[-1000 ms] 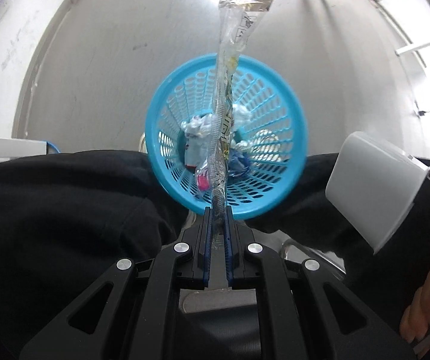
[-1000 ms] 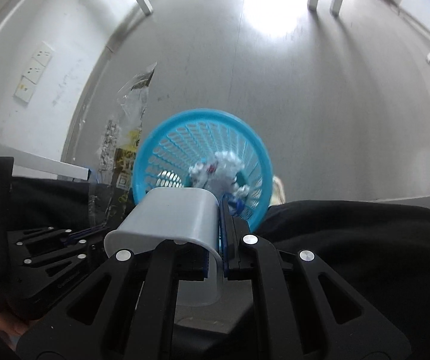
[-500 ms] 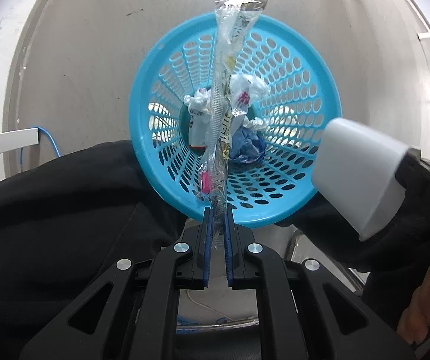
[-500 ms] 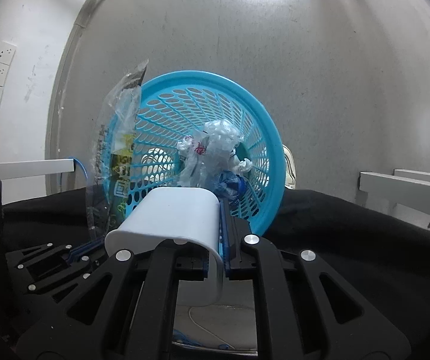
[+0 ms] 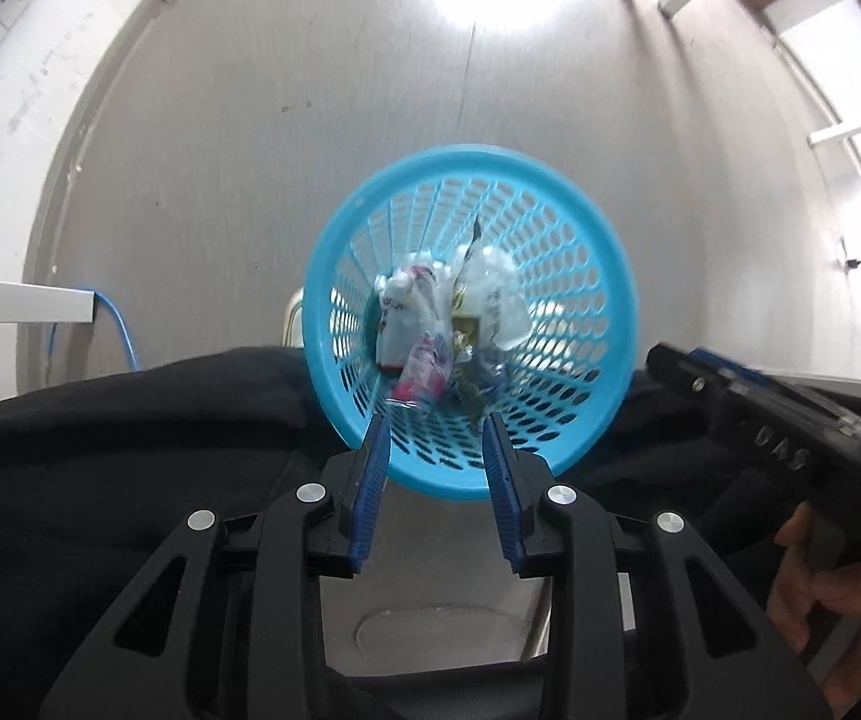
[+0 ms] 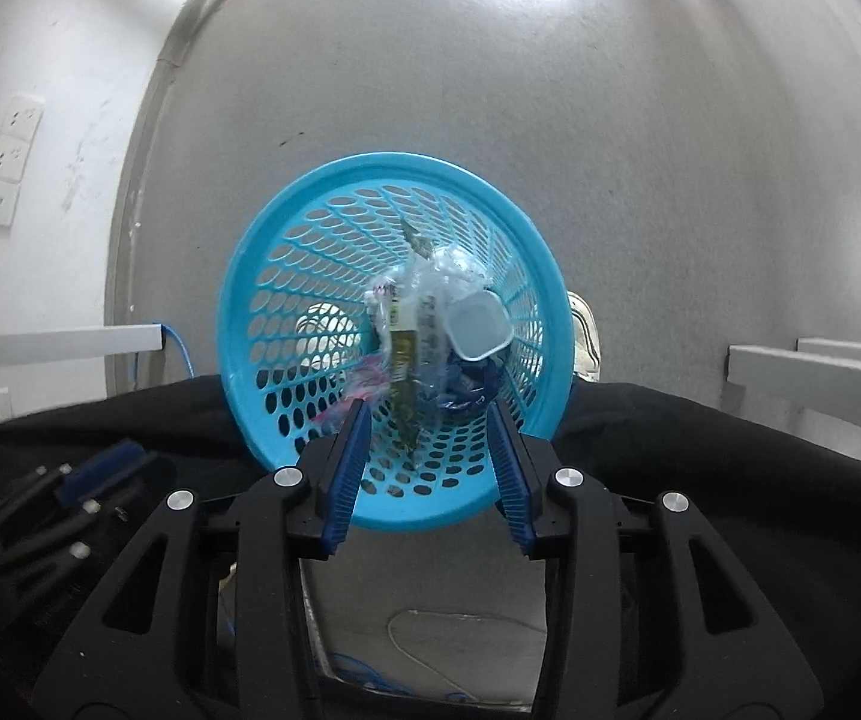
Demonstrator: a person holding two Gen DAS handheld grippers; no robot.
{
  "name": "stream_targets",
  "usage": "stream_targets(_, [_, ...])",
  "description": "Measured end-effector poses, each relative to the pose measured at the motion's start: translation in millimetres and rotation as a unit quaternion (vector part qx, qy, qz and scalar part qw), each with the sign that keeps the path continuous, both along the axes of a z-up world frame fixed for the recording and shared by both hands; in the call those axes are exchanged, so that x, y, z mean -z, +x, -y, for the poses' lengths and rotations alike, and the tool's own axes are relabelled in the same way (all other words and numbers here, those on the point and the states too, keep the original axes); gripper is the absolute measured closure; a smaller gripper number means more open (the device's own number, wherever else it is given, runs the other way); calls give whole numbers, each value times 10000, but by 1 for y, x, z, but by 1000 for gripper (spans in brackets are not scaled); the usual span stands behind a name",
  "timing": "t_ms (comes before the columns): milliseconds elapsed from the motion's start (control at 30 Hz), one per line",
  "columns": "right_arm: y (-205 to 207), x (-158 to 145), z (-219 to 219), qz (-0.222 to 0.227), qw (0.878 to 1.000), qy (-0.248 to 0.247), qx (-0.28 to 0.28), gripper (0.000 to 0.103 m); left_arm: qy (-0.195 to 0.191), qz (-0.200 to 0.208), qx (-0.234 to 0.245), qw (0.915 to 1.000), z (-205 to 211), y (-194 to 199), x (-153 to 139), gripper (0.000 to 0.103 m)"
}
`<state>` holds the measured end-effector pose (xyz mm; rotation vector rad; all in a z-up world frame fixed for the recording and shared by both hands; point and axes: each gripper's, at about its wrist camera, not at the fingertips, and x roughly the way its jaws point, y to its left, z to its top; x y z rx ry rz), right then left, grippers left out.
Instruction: Collect trash
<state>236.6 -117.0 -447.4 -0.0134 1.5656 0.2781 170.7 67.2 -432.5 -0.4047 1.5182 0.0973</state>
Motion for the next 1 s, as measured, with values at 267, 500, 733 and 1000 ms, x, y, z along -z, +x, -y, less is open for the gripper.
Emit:
stream_targets(267, [-34,-63,-1,649,9966,244,-446,56,-329,605,132,9975,-2,-23,-43,58])
stream_targets(500, [-71,-112,13,991,9902,450,-870,32,-249,955,267,9948,-1,-51,-72,45])
stream_targets(733, [-102,-149,35,1289,9853,619,-934,9,-40,1388,281,9899,3,-70,-97,6])
stream_targets(1000, [-110,-154,33,1421,9817,620,-1110,9,198,1342,425,9898,7,-71,-98,6])
